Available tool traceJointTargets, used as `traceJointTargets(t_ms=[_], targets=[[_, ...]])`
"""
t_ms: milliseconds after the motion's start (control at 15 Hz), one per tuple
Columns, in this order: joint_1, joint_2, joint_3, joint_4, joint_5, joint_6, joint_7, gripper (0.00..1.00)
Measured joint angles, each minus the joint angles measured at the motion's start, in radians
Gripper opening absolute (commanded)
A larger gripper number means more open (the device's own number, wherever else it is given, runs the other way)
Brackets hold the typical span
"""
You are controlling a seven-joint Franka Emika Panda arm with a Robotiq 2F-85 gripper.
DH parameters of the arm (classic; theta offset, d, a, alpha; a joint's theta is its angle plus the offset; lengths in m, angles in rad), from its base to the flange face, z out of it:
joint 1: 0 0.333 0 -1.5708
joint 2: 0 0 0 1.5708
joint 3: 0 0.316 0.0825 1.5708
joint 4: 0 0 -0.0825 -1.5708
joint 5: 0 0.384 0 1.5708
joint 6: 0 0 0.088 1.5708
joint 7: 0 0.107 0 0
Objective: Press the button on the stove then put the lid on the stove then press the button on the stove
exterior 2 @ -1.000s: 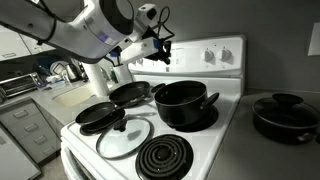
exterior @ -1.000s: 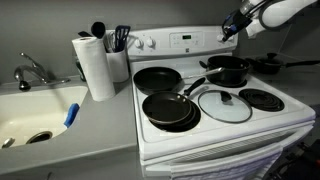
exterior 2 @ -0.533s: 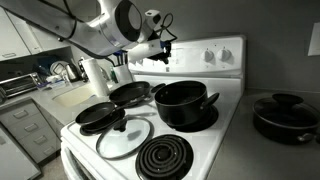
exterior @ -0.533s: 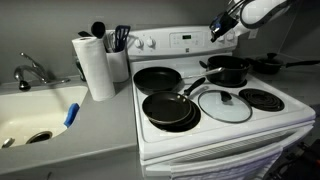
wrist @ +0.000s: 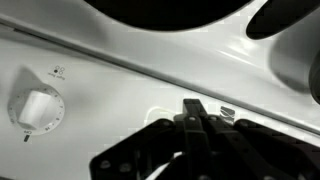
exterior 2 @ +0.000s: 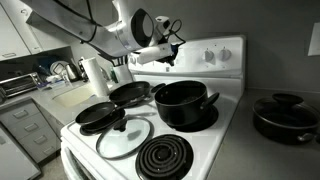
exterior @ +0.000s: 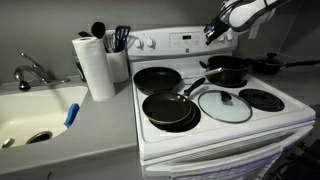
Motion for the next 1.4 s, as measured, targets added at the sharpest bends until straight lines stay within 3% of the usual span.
traceJointTargets(t_ms=[867, 1400], targets=[[-0.006, 0.191, 0.001, 0.241, 0.024, 0.0, -0.055, 0.0], [-0.006, 0.227, 0.009, 0.295, 0.026, -0.022, -0.057, 0.0]])
